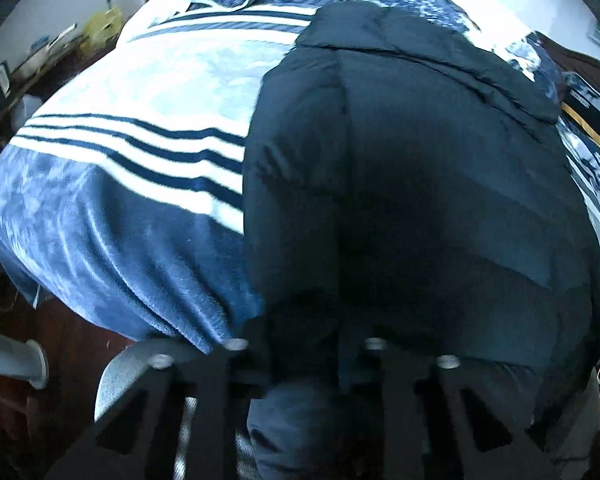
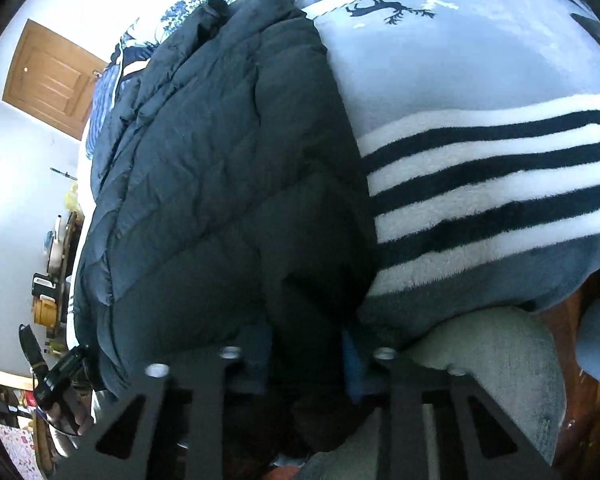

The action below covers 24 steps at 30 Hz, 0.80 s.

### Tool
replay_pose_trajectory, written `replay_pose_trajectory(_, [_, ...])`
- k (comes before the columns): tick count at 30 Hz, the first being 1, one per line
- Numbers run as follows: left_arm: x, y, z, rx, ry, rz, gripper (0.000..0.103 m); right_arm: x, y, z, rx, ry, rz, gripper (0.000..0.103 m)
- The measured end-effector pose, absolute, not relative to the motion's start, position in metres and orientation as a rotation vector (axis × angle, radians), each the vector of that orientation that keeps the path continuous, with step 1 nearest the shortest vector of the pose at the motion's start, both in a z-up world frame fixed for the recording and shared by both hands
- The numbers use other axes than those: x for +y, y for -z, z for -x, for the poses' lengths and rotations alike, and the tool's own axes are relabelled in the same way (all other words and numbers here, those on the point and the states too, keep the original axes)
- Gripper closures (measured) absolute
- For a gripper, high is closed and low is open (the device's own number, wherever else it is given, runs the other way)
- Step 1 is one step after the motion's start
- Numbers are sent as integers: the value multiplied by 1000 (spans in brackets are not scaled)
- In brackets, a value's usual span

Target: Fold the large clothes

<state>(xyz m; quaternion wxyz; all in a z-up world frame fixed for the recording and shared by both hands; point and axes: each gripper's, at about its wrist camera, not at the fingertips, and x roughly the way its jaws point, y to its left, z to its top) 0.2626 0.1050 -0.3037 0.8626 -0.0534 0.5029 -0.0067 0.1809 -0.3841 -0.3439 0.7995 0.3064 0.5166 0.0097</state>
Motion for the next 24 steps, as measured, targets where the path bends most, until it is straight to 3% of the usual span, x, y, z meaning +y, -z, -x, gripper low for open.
replay_pose_trajectory(3, [100,286,-251,999,14,80,97,-381,326,-174,1055,-15,-633,99])
replay_pose_trajectory(9, [116,305,-255,1087,-45,122,96,-380,327,-166,1071,31,-622,100])
replay_pose_trajectory(13, [123,283,-242,1040,-33,141,91,-380,313,-162,1040,29,-619,97])
replay_pose_trajectory(14, [124,275,-238,1018,-35,132,82,-382,306,-159,1020,33,-622,97])
replay_pose_trajectory(15, [126,264,-236,997,-42,123,65,-384,298,-159,1002,37,-624,97])
replay_pose_trajectory(16, [128,249,-232,959,-49,124,55,-387,285,-156,977,40,-625,97])
replay_pose_trajectory(17, [132,237,-231,916,-50,132,37,-388,274,-156,956,38,-621,97])
replay_pose_trajectory(18, [134,221,-231,863,-52,142,27,-389,262,-155,931,31,-616,96])
replay_pose_trajectory(20, [135,187,-243,779,-54,158,24,-393,234,-163,887,1,-604,68])
replay_pose_trajectory(21, [135,173,-253,755,-51,167,23,-395,222,-171,872,-15,-601,27])
replay_pose_trajectory(22, [136,159,-268,744,-44,181,22,-398,208,-179,832,-38,-599,17])
replay_pose_trajectory(24, [143,143,-299,745,-24,219,21,-401,186,-205,804,-89,-582,17])
